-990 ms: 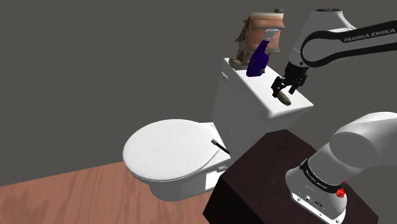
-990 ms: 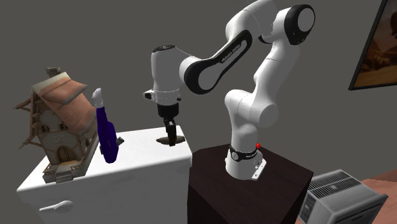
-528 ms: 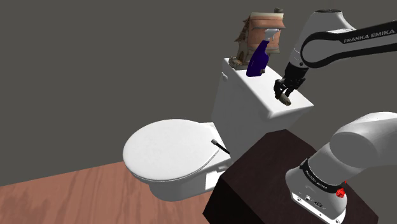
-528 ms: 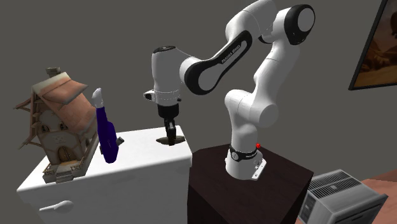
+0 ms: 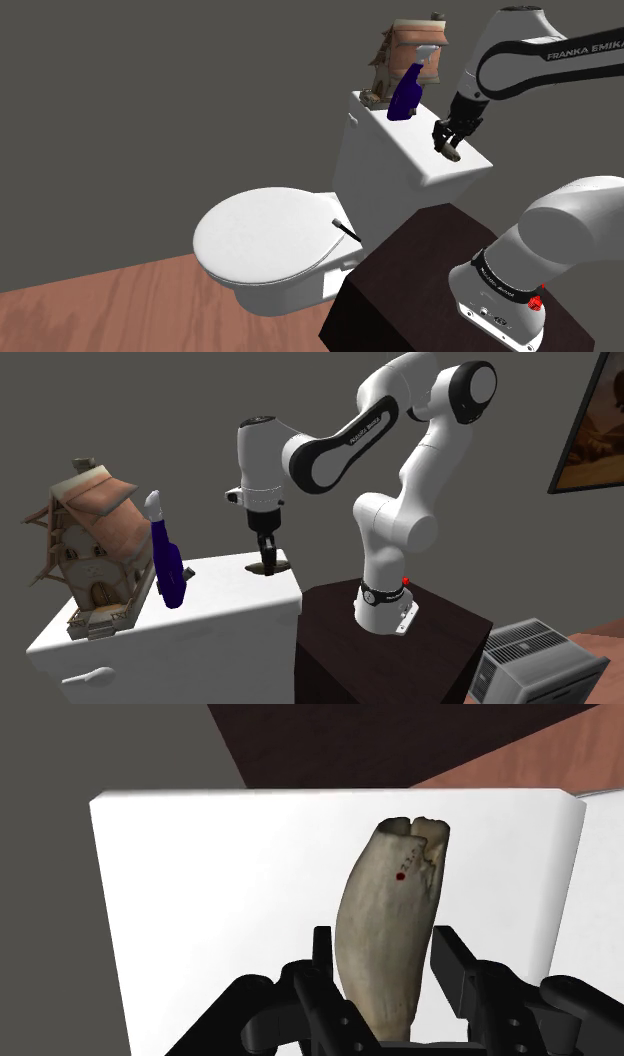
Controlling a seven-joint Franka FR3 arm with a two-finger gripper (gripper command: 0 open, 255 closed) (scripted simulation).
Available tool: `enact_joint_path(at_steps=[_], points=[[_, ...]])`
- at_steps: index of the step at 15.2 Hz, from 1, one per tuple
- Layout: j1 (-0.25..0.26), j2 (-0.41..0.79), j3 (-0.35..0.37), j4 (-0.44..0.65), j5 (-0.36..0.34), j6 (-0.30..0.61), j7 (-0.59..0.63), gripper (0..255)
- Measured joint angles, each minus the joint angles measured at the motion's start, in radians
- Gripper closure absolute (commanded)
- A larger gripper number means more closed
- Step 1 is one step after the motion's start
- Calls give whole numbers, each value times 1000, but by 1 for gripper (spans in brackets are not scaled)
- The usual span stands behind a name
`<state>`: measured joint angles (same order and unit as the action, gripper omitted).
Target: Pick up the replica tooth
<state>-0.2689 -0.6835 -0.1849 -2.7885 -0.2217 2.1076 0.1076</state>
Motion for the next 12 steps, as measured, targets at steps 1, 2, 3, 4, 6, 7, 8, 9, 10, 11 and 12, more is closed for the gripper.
enact_joint_path(at_steps=[1, 2, 3, 4, 6, 7, 8, 9, 10, 11, 12], points=[[1, -10, 2, 8, 2, -17, -1, 255], [1, -16, 3, 17, 4, -33, -3, 255], [3, -19, 6, 30, 7, -49, -4, 255], [3, -22, 6, 40, 8, -62, -6, 255], [5, -38, 11, 60, 14, -97, -7, 255], [5, -43, 13, 67, 15, -110, -8, 255], [5, -45, 13, 81, 16, -126, -11, 255], [7, -47, 16, 95, 19, -142, -11, 255], [7, -53, 17, 106, 21, -158, -13, 255], [9, -58, 20, 116, 24, -173, -13, 255], [9, -59, 21, 122, 25, -180, -13, 255]])
